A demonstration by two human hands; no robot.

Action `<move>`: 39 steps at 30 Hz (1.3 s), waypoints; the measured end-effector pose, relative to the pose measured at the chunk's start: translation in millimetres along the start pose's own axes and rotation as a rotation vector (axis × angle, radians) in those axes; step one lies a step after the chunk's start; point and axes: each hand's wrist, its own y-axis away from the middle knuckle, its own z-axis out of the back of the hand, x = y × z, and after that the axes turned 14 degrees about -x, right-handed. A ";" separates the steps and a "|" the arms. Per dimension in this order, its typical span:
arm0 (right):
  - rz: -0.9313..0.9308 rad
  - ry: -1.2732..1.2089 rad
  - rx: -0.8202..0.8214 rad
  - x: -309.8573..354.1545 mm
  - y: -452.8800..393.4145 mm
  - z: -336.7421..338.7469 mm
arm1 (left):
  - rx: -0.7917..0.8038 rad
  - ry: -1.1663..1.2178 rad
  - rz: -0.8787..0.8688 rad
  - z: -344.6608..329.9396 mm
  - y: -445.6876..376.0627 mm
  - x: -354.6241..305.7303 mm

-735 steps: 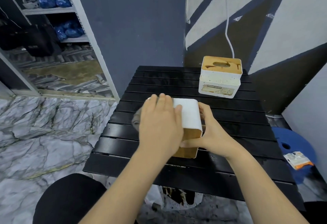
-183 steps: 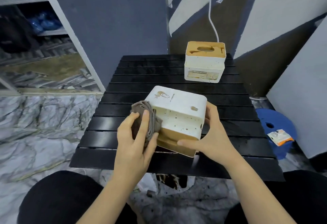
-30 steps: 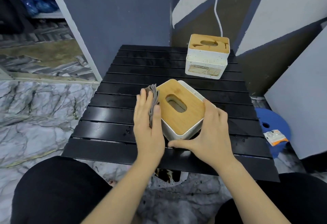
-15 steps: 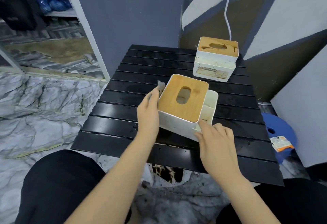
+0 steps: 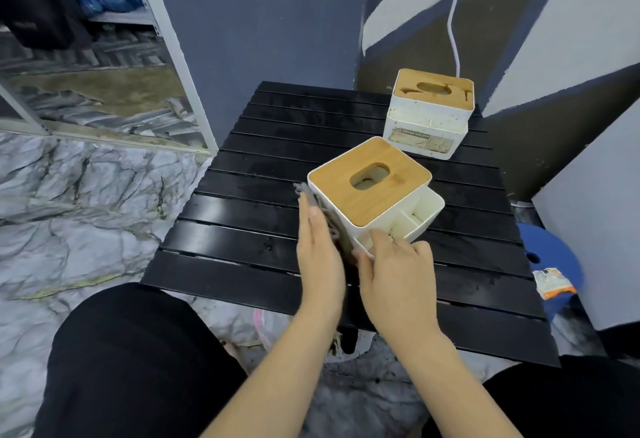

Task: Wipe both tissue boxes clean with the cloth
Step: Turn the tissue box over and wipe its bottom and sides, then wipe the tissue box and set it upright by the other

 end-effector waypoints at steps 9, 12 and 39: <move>0.007 -0.266 0.029 -13.5 -54.8 54.9 | -0.101 0.219 0.394 10.9 -21.1 -15.0; 0.166 -0.167 0.304 -42.8 -99.2 34.2 | -0.116 0.290 0.439 12.4 -19.8 -28.0; -0.031 -0.344 0.202 -18.2 -111.2 42.6 | 0.221 -0.077 -0.519 4.8 -4.6 -27.1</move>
